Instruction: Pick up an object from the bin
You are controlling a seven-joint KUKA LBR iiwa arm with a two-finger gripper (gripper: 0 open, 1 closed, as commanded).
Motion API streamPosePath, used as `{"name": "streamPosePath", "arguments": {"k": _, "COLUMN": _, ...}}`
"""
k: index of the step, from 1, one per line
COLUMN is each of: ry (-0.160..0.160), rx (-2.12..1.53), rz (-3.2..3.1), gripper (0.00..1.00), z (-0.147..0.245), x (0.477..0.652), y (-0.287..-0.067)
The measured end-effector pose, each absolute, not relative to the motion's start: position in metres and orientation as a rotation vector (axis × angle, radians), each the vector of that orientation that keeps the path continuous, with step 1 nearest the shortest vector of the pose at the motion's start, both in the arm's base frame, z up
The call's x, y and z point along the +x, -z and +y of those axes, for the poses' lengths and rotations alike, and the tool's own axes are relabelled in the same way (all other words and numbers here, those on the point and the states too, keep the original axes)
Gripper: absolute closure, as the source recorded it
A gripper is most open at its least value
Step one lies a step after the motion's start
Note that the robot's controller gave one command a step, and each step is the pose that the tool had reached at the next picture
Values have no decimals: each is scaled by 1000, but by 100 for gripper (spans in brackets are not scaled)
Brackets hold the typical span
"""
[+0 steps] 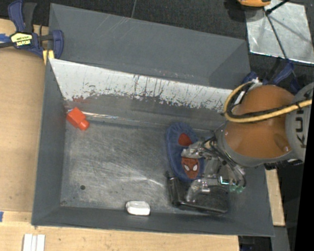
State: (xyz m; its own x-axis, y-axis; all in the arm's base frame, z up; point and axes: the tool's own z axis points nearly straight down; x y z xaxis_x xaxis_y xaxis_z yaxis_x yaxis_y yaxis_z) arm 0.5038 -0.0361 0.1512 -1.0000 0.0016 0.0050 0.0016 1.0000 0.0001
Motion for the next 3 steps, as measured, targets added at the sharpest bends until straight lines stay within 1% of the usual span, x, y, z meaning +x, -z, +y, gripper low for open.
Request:
{"name": "streamPosePath", "arguments": {"k": 1, "ry": 4, "rx": 226, "rz": -3160, "gripper": 0, "z": -14, "x": 534, "y": -115}}
{"name": "streamPosePath", "arguments": {"k": 2, "ry": 8, "rx": 140, "rz": -3145, "gripper": 0, "z": -75, "x": 569, "y": -91}}
{"name": "streamPosePath", "arguments": {"k": 3, "ry": 5, "rx": 145, "rz": -3154, "gripper": 100, "z": -73, "x": 570, "y": -94}}
